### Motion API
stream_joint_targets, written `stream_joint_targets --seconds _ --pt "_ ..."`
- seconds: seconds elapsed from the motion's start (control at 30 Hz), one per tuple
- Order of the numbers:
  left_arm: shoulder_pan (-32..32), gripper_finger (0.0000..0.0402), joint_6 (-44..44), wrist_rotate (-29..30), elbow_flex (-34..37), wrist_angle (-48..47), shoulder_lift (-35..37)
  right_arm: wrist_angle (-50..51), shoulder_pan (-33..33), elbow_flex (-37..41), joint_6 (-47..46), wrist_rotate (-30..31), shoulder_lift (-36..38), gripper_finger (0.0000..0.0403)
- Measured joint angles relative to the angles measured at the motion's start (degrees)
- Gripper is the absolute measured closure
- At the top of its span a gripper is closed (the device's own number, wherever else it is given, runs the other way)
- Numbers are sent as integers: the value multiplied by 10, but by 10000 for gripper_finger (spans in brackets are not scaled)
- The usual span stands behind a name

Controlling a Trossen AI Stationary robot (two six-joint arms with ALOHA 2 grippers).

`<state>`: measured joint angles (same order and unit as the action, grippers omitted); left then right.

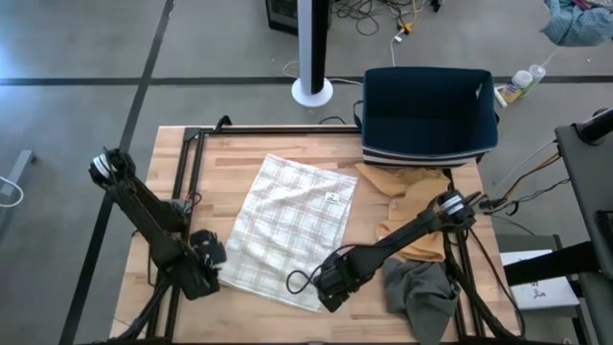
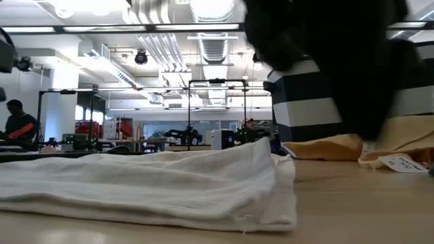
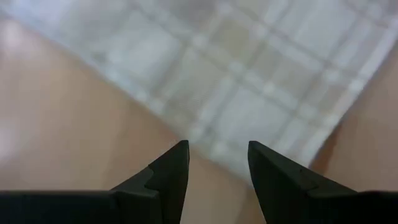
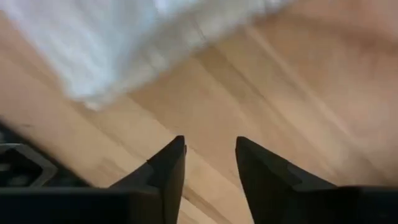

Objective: Fold towel
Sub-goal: Fold the white towel

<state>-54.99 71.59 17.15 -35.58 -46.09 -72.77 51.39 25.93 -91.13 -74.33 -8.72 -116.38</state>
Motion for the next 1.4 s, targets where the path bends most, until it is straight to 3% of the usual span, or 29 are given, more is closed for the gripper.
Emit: stream_joint_targets --seconds 0.13,0.27,0.53,0.67,0.8,0.97,1.1,1.23,1.4 --pt "7 239 10 37 1 22 60 11 -6 0 48 53 16 246" --pt "23 238 3 92 1 142 65 15 -17 7 108 59 16 243" --pt "54 238 19 97 -1 334 -92 -39 -62 6 256 115 48 245" --pt "56 238 66 70 -2 341 -169 -111 -69 33 326 92 36 252" --pt "56 238 54 49 -5 332 -190 -149 -60 60 342 59 5 260" --pt "73 238 -21 5 -1 165 -128 -173 -40 66 298 39 -21 267" --pt "113 238 -93 3 16 21 -38 -218 -45 43 259 41 -18 265" --pt "157 238 -141 -11 33 25 64 -199 -66 8 314 85 11 255" --pt "163 238 -79 22 44 71 128 -159 -125 15 382 124 35 250"
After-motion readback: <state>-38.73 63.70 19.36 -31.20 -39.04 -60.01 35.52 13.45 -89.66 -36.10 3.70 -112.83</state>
